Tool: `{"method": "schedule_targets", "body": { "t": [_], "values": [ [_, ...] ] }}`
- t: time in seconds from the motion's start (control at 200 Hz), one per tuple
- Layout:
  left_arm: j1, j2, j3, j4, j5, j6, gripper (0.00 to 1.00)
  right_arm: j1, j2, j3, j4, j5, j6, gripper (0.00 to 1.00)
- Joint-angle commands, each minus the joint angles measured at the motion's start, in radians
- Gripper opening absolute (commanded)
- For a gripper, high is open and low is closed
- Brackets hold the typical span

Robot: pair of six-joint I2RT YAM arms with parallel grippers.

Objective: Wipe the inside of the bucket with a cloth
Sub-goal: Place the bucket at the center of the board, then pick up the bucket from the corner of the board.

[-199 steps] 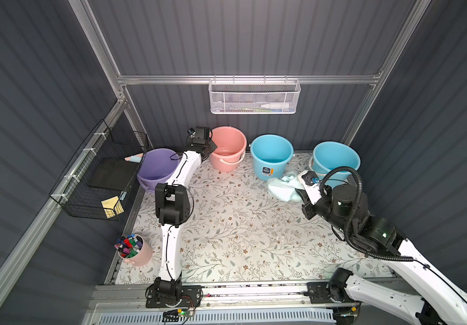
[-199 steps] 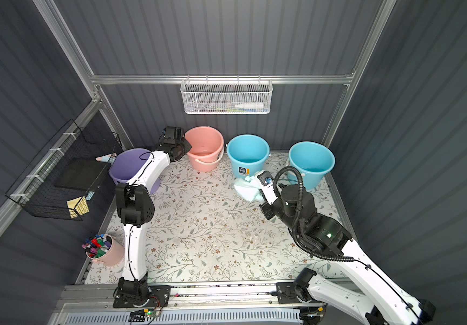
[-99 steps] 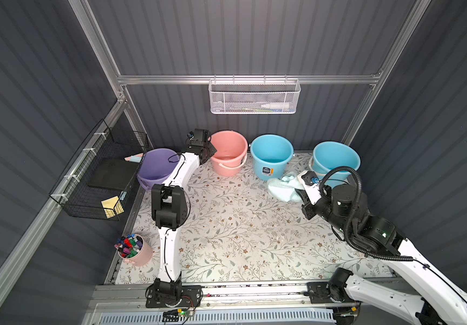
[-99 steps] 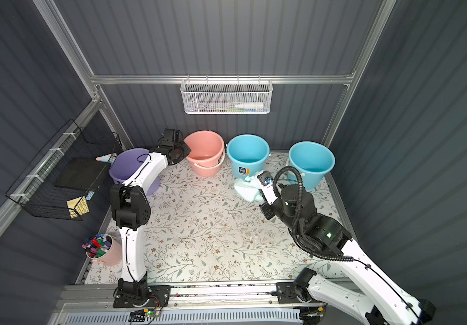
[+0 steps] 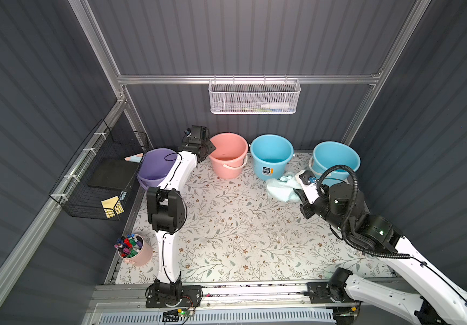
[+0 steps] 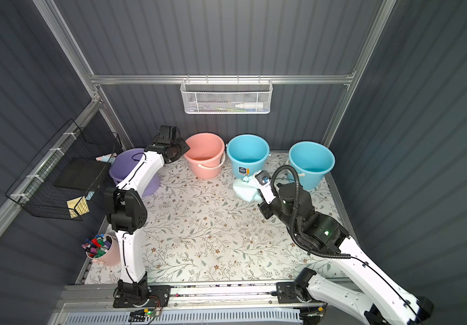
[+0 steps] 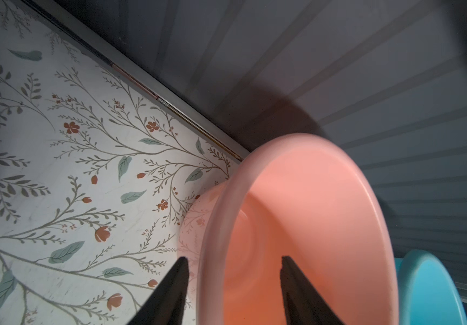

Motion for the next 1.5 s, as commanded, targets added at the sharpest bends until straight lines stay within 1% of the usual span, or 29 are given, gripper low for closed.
{"method": "schedule_targets", "body": {
  "t": [0.0, 0.065, 0.15, 0.33, 0.425, 0.52, 0.6, 0.72, 0.81, 0.855, 0.905, 0.935, 1.0, 1.101, 1.161, 1.226, 1.331, 1.411, 1.496],
  "values": [
    [0.003, -0.111, 0.008, -0.028, -0.038, -0.014, 0.57, 0.000, -0.008, 0.027, 0.007, -0.004, -0.018, 0.00],
    [0.003, -0.152, -0.020, -0.023, -0.062, -0.048, 0.58, 0.000, -0.008, 0.028, 0.009, -0.006, -0.021, 0.00],
    [0.002, -0.198, -0.051, -0.035, -0.166, -0.149, 0.58, 0.000, -0.006, 0.027, 0.009, -0.011, -0.025, 0.00],
    [-0.019, -0.233, -0.061, -0.188, -0.402, -0.494, 0.59, 0.000, -0.002, 0.021, 0.028, -0.025, -0.026, 0.00],
    [-0.049, -0.237, -0.077, -0.242, -0.542, -0.693, 0.59, 0.000, 0.014, 0.030, 0.034, -0.046, -0.026, 0.00],
    [-0.079, -0.237, -0.105, -0.263, -0.657, -0.901, 0.61, 0.000, 0.041, 0.053, 0.030, -0.082, -0.029, 0.00],
    [-0.100, -0.218, -0.101, -0.291, -0.716, -1.050, 0.63, 0.000, 0.066, 0.082, 0.021, -0.119, -0.033, 0.00],
    [-0.130, -0.170, -0.043, -0.418, -0.802, -1.281, 0.65, 0.001, 0.096, 0.140, -0.019, -0.160, -0.035, 0.00],
    [-0.154, -0.152, -0.035, -0.532, -0.870, -1.477, 0.67, 0.002, 0.106, 0.176, -0.044, -0.186, -0.033, 0.00],
    [-0.158, -0.150, -0.048, -0.575, -0.889, -1.570, 0.68, 0.002, 0.113, 0.194, -0.067, -0.193, -0.034, 0.00],
    [-0.158, -0.147, -0.072, -0.606, -0.885, -1.676, 0.70, 0.002, 0.122, 0.223, -0.097, -0.199, -0.042, 0.00],
    [-0.158, -0.149, -0.091, -0.614, -0.881, -1.717, 0.72, 0.003, 0.127, 0.240, -0.116, -0.200, -0.047, 0.00],
    [-0.158, -0.155, -0.129, -0.615, -0.882, -1.772, 0.73, 0.003, 0.141, 0.278, -0.154, -0.197, -0.060, 0.00],
    [-0.158, -0.161, -0.151, -0.622, -0.885, -1.786, 0.75, 0.004, 0.157, 0.324, -0.208, -0.192, -0.069, 0.00],
    [-0.149, -0.173, -0.171, -0.615, -0.882, -1.794, 0.78, 0.004, 0.165, 0.342, -0.229, -0.187, -0.065, 0.00],
    [-0.123, -0.190, -0.192, -0.573, -0.862, -1.745, 0.78, 0.006, 0.173, 0.355, -0.240, -0.183, -0.052, 0.00],
    [-0.086, -0.217, -0.229, -0.540, -0.839, -1.724, 0.78, 0.013, 0.192, 0.376, -0.253, -0.181, -0.024, 0.00],
    [-0.053, -0.244, -0.265, -0.487, -0.819, -1.671, 0.78, 0.027, 0.214, 0.405, -0.267, -0.180, -0.001, 0.00],
    [-0.021, -0.266, -0.302, -0.450, -0.792, -1.642, 0.78, 0.049, 0.240, 0.437, -0.279, -0.172, 0.014, 0.00]
  ]
}}
